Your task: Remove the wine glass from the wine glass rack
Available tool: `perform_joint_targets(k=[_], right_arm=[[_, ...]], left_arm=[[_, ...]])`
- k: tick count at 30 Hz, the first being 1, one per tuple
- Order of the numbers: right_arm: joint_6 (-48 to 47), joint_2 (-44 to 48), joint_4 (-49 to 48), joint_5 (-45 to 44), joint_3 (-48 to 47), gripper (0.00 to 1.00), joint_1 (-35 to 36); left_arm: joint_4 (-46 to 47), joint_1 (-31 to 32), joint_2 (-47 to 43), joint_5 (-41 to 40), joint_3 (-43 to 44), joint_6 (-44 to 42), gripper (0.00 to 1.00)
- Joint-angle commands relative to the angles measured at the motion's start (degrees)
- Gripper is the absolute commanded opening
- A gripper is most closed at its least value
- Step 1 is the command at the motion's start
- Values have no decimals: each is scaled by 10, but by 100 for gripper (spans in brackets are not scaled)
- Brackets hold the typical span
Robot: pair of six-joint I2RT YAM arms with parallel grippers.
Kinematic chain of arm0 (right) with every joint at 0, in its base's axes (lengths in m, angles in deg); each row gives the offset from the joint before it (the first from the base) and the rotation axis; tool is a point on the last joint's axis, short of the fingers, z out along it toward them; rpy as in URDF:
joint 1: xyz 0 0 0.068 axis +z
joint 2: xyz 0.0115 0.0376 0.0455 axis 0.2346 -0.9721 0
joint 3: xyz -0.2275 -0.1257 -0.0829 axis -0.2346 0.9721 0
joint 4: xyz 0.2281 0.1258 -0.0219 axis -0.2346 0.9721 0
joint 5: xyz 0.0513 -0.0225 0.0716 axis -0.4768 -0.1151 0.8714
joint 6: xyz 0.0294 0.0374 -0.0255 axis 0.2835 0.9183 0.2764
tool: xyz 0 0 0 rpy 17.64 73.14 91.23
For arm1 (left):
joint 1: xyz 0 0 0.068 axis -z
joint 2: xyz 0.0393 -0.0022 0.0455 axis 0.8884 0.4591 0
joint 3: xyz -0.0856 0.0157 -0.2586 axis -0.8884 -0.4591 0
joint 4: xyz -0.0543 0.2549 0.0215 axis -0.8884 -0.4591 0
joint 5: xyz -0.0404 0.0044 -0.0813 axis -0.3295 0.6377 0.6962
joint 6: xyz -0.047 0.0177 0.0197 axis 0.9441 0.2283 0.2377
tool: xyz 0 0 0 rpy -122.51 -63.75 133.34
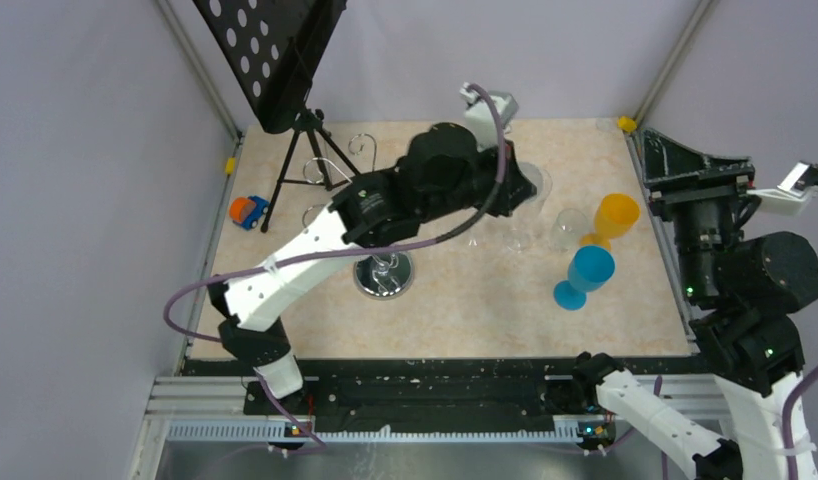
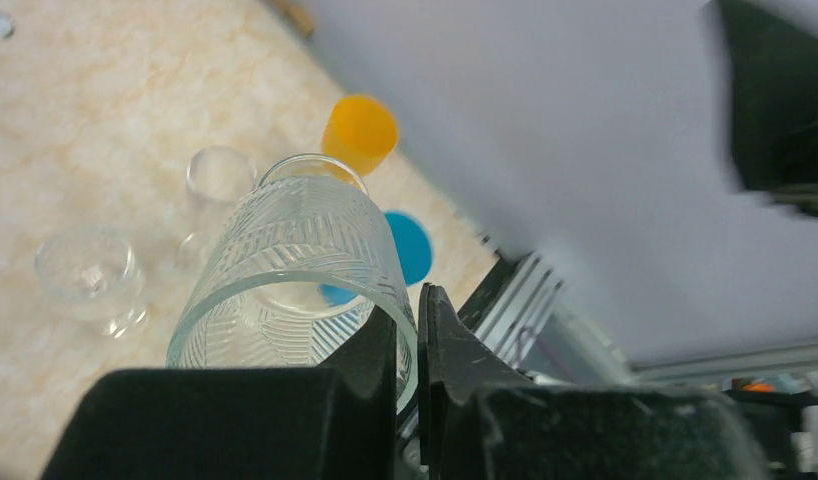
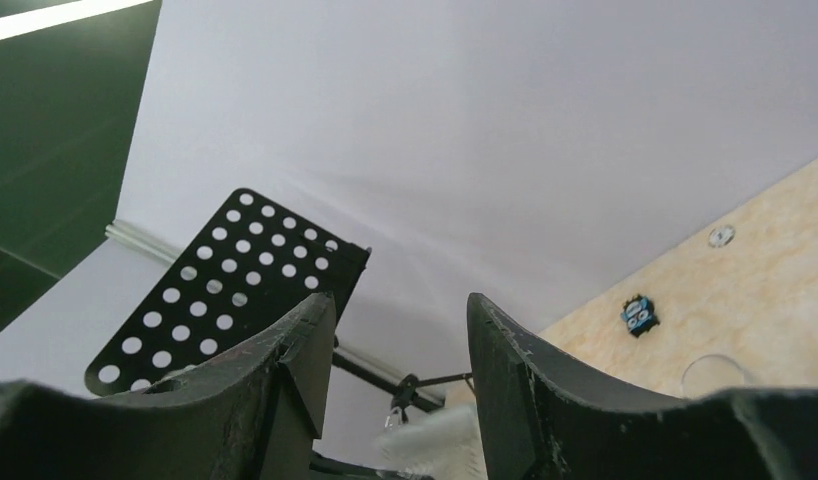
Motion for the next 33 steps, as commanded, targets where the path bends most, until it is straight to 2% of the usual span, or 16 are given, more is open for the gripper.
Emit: perform_joint_targets(k=[1, 5, 11, 19, 25, 33], right_arm=[[-88, 12, 26, -46, -45, 51, 2], [-104, 20, 46, -64, -64, 51, 2], [-114, 34, 58, -92, -71, 50, 2], [-121, 56, 78, -122, -80, 48, 2], [-126, 60, 87, -125, -92, 48, 2], [-114, 65, 108, -121, -96, 47, 2]], left_arm=[[-97, 29, 51, -66, 55, -53, 0], [-137, 57, 108, -68, 61, -57, 0], [-140, 93, 158, -68, 22, -101, 0], [-103, 96, 218, -32, -30, -110, 0], [-99, 95, 273, -41, -19, -127, 0], [-77, 91, 321, -9, -16, -127, 0]])
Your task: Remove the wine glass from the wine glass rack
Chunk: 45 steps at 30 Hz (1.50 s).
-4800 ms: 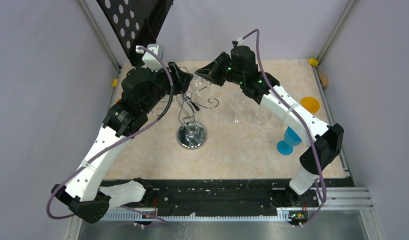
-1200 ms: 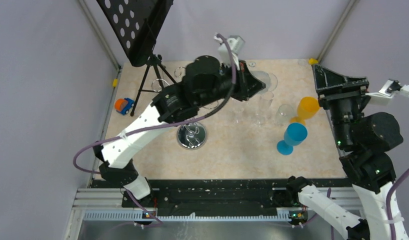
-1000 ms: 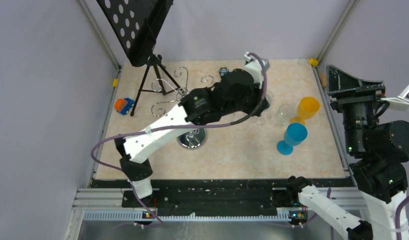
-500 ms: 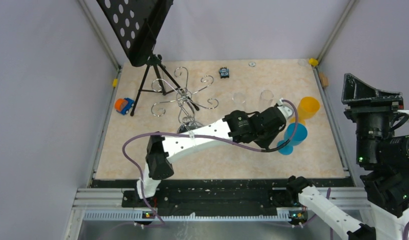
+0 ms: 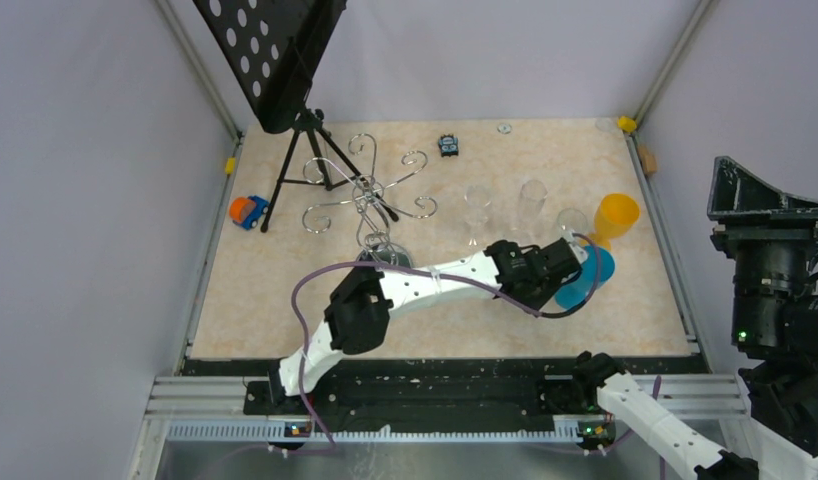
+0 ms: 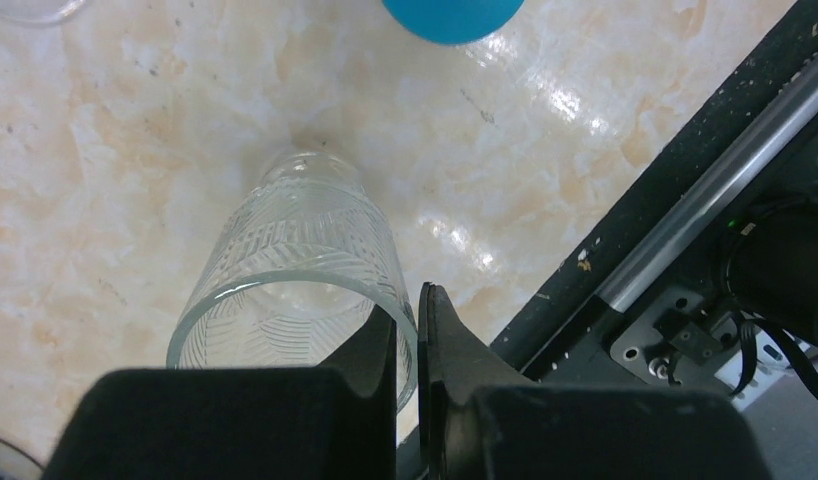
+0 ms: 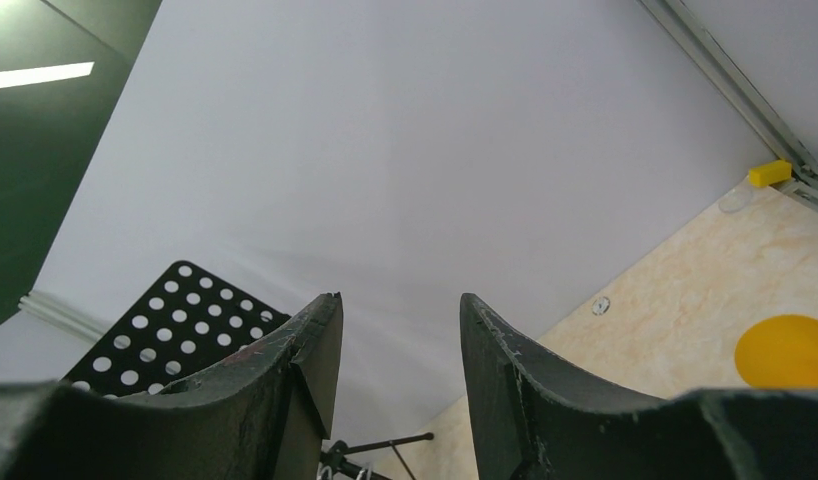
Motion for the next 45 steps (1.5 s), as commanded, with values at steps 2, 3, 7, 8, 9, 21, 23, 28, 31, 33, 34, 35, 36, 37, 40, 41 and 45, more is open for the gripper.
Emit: perform_joint_targets(k=[2, 3, 7, 8, 9, 21, 23, 28, 31, 33, 34, 35, 36, 37, 40, 41, 45], right_arm=[[5, 5, 15, 3, -13, 47, 2], [6, 4, 16, 6, -12, 47, 2], [14, 1, 21, 15, -10, 47, 2], [15, 0, 22, 16, -10, 47, 2], [16, -1, 24, 17, -10, 47, 2], [26, -11, 32, 34, -8, 47, 3], [27, -11, 34, 36, -7, 47, 2], [27, -13, 41, 47, -9, 48, 2], [24, -13, 48, 54, -11, 49, 2], [20, -14, 54, 60, -12, 50, 2], [19, -14, 58, 62, -13, 51, 2], [18, -15, 62, 66, -13, 51, 2], [14, -15, 65, 68, -14, 52, 2], [8, -16, 67, 72, -14, 54, 2], [-16, -19, 76, 80, -18, 59, 2], [-23, -21, 79, 80, -21, 60, 2], [-57, -33, 95, 82, -39, 65, 2]], left_arm=[[58, -7, 1, 18, 18, -8, 0], [58, -10, 5, 21, 20, -6, 0], [58, -21, 10, 30, 25, -1, 3], [58, -22, 9, 27, 25, -2, 7], [57, -22, 8, 20, 25, -1, 13], [48, -31, -73, -29, 51, -24, 88], [48, -31, -100, -30, 48, -28, 93], [36, -31, -176, -32, 57, -35, 96], [34, -29, -236, -31, 56, -35, 97], [35, -27, -280, -47, 47, -33, 97], [35, -26, -310, -58, 41, -33, 97], [35, -25, -332, -73, 34, -32, 97], [34, -24, -355, -88, 27, -31, 97], [27, -21, -375, -107, 23, -25, 98], [-1, -3, -439, -176, 13, -10, 98], [0, 5, -465, -201, -2, -7, 98], [17, 21, -556, -260, -71, 7, 98]])
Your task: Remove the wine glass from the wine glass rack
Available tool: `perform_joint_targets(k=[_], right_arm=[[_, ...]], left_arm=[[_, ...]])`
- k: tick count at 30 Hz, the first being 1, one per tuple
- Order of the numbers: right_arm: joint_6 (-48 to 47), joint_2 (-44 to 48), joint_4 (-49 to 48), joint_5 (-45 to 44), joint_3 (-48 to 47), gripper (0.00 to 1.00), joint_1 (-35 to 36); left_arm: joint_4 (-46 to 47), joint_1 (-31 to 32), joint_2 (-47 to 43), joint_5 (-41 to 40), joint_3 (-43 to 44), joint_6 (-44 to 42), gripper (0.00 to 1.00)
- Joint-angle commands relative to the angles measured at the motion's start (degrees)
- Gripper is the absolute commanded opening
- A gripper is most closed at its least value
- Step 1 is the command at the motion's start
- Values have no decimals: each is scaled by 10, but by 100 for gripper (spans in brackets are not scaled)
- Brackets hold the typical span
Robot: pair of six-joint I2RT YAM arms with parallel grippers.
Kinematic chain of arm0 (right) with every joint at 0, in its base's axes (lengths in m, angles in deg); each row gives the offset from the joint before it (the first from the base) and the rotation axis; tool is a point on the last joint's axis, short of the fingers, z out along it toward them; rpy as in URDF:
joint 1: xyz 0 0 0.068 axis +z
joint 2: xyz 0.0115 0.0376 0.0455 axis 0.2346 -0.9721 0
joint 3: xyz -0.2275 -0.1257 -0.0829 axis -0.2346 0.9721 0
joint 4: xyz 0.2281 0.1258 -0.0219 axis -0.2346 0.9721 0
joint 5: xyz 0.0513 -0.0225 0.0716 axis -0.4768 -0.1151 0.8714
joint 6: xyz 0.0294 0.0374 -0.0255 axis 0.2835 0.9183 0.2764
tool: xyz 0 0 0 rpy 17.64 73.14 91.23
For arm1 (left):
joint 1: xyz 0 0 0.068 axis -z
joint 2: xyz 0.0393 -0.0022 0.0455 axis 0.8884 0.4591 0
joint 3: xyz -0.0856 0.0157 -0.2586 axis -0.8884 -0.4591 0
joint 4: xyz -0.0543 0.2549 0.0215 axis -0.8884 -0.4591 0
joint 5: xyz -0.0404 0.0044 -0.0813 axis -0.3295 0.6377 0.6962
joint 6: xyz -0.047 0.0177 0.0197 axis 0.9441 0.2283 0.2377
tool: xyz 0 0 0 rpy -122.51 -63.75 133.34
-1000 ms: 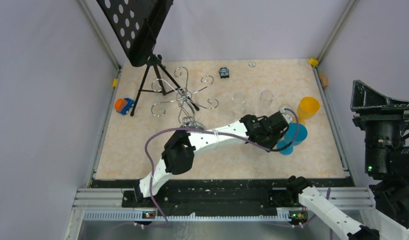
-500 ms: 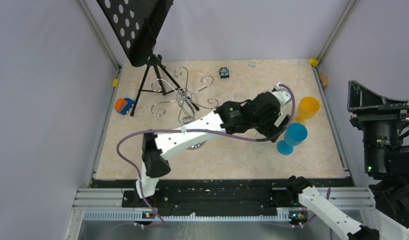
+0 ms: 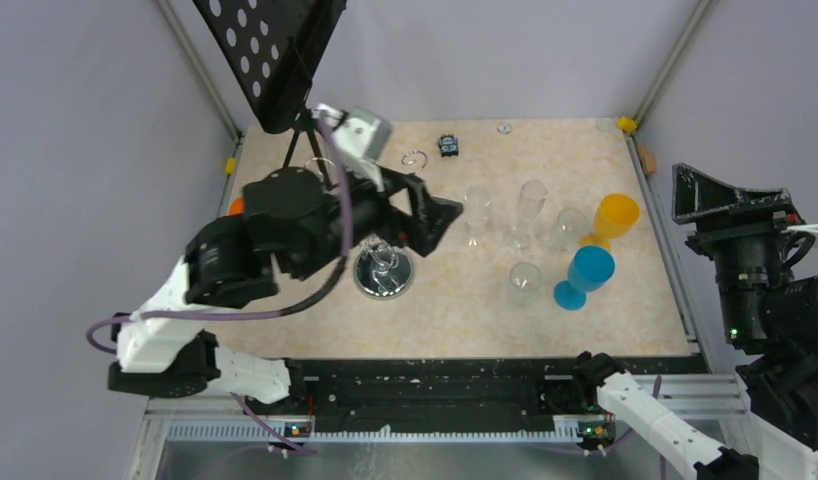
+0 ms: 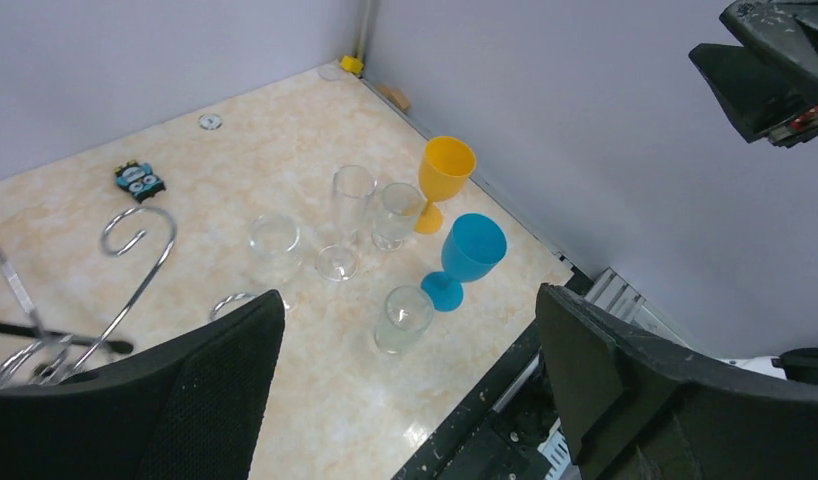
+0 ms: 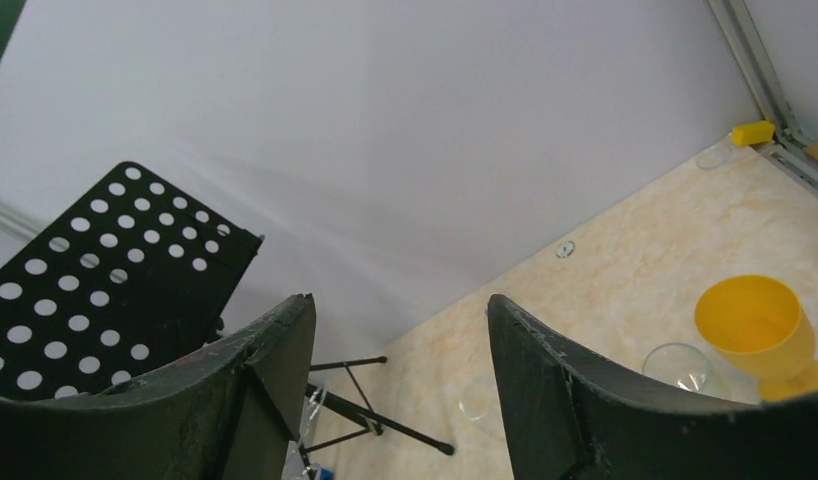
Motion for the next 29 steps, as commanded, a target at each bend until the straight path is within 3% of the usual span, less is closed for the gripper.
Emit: perform_joint_targets(k=[1, 9, 14, 20, 29], right_arm=[[-57, -24, 17, 15, -35, 69, 2], [-159, -32, 38, -8, -79, 90, 2], [-233, -48, 79, -38, -142, 92, 2], [-312, -18, 60, -65, -160, 94, 2], [-332, 5, 40, -86, -162, 94, 2]], left_arm=[[-9, 15, -78, -95, -66, 22, 98], [-37, 19, -192, -186, -141, 48, 99], [-60, 19, -246, -228, -164, 52, 99], [-79, 19, -278, -252, -174, 59, 99], [-80, 19, -270, -263, -170, 46, 99]])
